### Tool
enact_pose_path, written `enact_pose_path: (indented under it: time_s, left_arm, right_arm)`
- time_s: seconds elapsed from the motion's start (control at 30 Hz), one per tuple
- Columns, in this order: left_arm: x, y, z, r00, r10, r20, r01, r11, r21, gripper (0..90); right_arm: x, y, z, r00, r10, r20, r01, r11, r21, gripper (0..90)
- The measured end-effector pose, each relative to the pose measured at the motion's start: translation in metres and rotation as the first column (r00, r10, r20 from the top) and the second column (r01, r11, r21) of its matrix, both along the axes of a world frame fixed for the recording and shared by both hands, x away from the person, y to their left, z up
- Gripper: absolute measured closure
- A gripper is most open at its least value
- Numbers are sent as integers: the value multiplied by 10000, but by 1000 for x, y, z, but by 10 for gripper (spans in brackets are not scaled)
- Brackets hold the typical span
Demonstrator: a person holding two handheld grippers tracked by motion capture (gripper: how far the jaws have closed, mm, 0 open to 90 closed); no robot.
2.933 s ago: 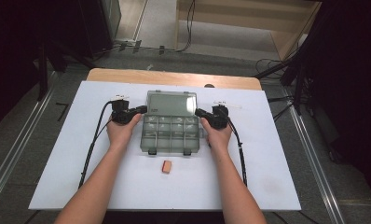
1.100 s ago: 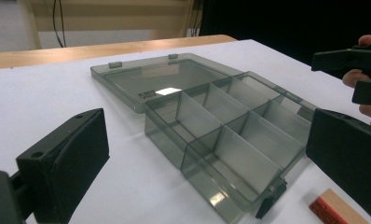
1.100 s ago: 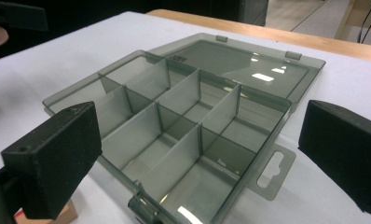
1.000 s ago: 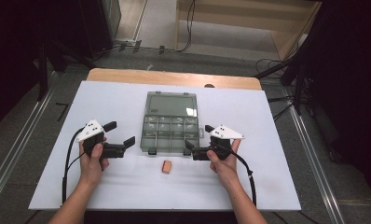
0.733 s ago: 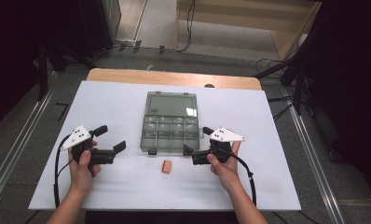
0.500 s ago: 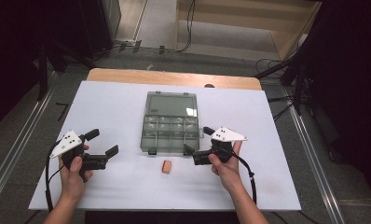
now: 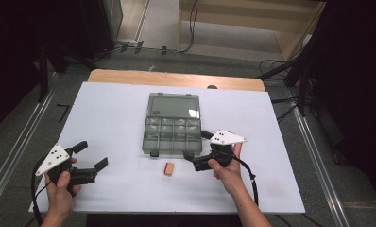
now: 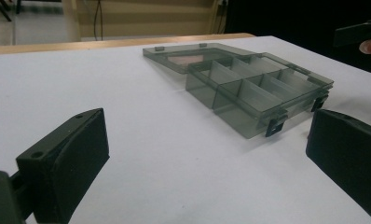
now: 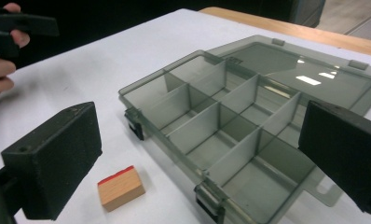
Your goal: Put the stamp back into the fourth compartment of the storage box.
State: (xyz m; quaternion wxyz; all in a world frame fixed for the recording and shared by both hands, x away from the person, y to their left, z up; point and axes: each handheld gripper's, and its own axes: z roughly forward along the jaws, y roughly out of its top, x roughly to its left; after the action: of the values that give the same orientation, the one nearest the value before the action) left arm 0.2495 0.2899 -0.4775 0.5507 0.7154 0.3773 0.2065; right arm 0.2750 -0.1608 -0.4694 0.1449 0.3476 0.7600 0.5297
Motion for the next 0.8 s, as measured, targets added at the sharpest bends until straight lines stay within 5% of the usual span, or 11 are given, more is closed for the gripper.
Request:
enact_pose_path:
  time_s: [0.27, 0.33, 0.8]
  left_arm:
    - [-4, 9, -4, 9997, 127, 184, -126, 9999, -73, 0]
    - [-4, 8, -6, 9997, 121, 227, -126, 9997, 200, 0]
    - [-2, 5, -12, 9999, 14, 142, -18, 9997, 256, 0]
  right_arm:
    - [-4, 14, 0, 9989, 462, -90, -466, 9977, -483, 0]
    - [-5, 17, 0, 9976, 675, -158, -683, 9958, -611, 0]
    - [-8, 49, -3, 9791, 1888, -756, -1981, 9696, -1436, 0]
